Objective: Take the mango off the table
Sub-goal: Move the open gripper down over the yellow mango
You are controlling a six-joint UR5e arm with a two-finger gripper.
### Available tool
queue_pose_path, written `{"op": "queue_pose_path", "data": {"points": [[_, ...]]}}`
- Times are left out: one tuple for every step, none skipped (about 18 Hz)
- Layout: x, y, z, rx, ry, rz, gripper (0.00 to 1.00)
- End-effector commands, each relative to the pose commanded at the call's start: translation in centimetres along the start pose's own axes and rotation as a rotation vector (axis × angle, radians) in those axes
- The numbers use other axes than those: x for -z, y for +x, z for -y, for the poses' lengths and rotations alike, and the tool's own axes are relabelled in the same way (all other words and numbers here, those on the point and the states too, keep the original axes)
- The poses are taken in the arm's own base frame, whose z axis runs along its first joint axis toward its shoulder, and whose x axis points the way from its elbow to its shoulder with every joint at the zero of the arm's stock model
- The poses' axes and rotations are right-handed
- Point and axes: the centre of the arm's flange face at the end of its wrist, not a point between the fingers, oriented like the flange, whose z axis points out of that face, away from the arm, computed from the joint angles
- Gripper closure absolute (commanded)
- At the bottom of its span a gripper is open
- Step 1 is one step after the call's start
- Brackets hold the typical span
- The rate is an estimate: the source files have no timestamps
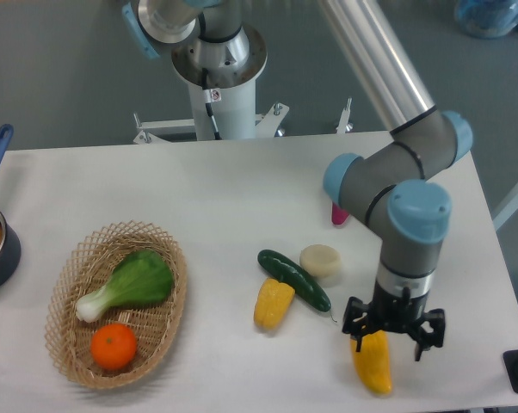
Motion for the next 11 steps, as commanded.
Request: {"op": "queue_pose_path", "data": {"points": [[0.2,0.0,0.3,0.018,0.001,0.008,0.00],[0.6,-0.1,0.5,0.029,0.006,0.010,0.00],[0.7,-0.1,0.5,0.031,0.003,0.014,0.00],[0.2,-0.1,0.1,0.033,-0.009,0.014,0.00],[-0.1,0.0,-0.1,0.033,-0.021,0.019,0.00],[-0.1,-0.1,-0.3,0.041,-0.023,0.017,0.00],[-0.1,0.0,-0.6,0.052,-0.023,0.013,0.00],[0.1,-0.1,-0.5,0.067,-0.020,0.015,0.00],[-0.1,0.0,-0.5,0.072,-0.023,0.013,0.00],[-0.4,0.1,-0.6,0.071,-0.027,0.011,0.00],[-0.6,0.3,-0.7,0.067,-0.030,0.009,0.00]]}}
